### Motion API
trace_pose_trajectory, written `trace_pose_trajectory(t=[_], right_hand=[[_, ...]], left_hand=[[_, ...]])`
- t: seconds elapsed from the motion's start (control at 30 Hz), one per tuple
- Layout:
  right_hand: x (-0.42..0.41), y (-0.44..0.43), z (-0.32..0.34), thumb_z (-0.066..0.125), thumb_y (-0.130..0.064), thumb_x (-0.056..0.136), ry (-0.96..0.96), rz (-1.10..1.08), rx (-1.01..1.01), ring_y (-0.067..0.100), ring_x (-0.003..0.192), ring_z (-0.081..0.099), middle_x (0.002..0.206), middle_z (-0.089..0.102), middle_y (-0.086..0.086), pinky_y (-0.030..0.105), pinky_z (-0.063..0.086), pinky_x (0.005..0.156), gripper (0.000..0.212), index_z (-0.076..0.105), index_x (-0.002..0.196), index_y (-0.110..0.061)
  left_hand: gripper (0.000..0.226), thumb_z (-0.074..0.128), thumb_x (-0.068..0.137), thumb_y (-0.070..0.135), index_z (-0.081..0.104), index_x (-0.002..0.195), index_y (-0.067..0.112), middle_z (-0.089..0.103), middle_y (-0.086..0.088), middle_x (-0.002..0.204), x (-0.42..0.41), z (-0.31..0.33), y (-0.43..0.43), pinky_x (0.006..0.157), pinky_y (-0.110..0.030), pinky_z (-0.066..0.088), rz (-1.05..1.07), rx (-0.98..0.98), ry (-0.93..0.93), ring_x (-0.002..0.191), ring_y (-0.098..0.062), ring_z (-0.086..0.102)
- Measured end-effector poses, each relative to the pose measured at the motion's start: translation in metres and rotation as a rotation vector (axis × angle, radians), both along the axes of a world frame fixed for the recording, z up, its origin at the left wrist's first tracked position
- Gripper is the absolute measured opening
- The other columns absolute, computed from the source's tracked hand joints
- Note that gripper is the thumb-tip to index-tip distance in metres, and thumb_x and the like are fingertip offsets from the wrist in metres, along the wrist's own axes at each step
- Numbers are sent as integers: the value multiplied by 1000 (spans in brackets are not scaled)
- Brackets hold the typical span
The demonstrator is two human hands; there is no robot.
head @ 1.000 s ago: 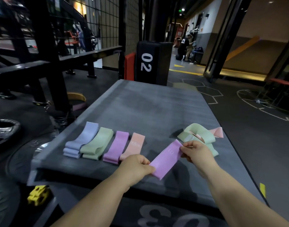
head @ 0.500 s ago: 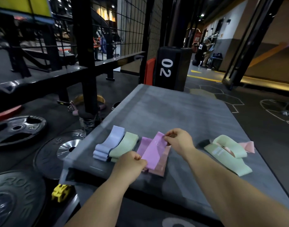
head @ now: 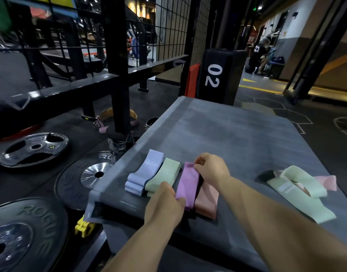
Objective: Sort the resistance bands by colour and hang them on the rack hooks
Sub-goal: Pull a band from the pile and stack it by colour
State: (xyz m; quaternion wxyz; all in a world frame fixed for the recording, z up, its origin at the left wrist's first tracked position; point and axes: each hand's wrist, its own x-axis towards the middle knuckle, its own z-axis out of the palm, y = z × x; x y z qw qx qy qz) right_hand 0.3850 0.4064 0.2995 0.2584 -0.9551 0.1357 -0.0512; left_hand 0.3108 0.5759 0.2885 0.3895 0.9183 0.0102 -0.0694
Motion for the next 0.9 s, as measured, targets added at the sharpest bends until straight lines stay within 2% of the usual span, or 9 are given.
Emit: trace_pose_trajectory(t=[0.13,0.23,0.33,0.53,0.63,0.8,0.9], right_hand=[[2,-3,-8,59,-20,87,3,-4,-64,21,100,62,100,71,-2,29,50,84,16,69,99,-24],[3,-4,-13,58,-27,88,5,-19,-139,22,108,59,105,71,-3,34,44,93,17,68,101,-29],[3,-5,-16,56,-30,90,7,-28,-185,21,112,56,107,70,-5,35,36,95,17,67,103,-31],[5,-4,-20,55,-32,91,-7,-30,-220,21,111,55,108,68,-5,36,34,93,17,66,104,-32],[4,-3,-23,54,-32,92,-4,-37,-224,21,112,54,111,67,-5,36,32,93,20,65,108,-32],[-1,-4,-21,54,-34,91,-22,-60,-203,19,117,52,117,65,-6,37,33,97,27,62,116,-31],[-7,-8,-16,54,-37,92,-39,-25,-210,19,125,45,128,58,-7,38,31,102,35,57,126,-31]], left_hand=[[19,54,88,31,41,94,18,43,6,76,-2,-1,-1,68,-29,39,-9,22,-39,79,-26,51],[18,51,90,31,40,95,18,49,2,84,-3,-1,-2,70,-30,38,-18,50,-49,80,-25,48],[18,51,92,33,40,94,19,50,2,87,-3,-1,-3,70,-29,36,-10,59,-51,79,-23,47],[19,48,93,35,40,93,18,52,1,88,-1,-4,-5,69,-29,36,1,75,-84,79,-23,47],[22,47,95,38,38,92,19,56,-1,91,-1,-6,-6,69,-29,35,-10,98,-107,86,-26,53],[24,43,97,41,38,91,18,60,-1,95,-2,0,-5,68,-30,36,-40,133,-170,94,-27,58],[24,44,97,42,38,92,19,64,0,97,-4,6,-4,69,-31,37,-62,145,-207,97,-27,59]])
